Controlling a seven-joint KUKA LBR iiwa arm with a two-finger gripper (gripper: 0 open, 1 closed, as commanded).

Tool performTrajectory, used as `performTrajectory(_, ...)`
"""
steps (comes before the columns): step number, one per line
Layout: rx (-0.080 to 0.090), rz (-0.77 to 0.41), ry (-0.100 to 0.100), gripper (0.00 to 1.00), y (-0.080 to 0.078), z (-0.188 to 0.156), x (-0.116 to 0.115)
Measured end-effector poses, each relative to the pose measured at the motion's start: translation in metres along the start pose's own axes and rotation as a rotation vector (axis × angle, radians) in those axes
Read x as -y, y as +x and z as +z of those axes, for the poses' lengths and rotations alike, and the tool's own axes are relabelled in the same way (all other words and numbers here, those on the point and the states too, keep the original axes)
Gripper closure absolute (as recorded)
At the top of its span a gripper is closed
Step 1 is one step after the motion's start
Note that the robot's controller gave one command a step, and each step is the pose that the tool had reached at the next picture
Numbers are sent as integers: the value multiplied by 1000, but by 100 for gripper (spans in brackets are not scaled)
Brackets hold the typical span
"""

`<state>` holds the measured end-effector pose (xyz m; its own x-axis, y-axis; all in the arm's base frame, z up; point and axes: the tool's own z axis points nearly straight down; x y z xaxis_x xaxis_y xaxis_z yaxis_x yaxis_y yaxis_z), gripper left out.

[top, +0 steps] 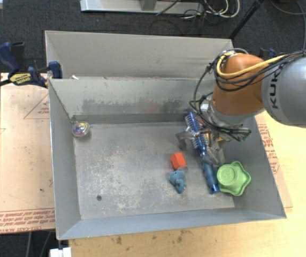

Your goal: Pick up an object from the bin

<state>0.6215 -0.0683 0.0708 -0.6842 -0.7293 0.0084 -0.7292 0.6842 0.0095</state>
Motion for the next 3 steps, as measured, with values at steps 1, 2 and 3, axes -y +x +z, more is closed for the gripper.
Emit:
performTrajectory(1,10,-430,17,0,10,-31,58)
performTrajectory(2,10,-760,14,0,-29,-51,15)
performTrajectory(3,5,-928,20,0,-43,-3,11)
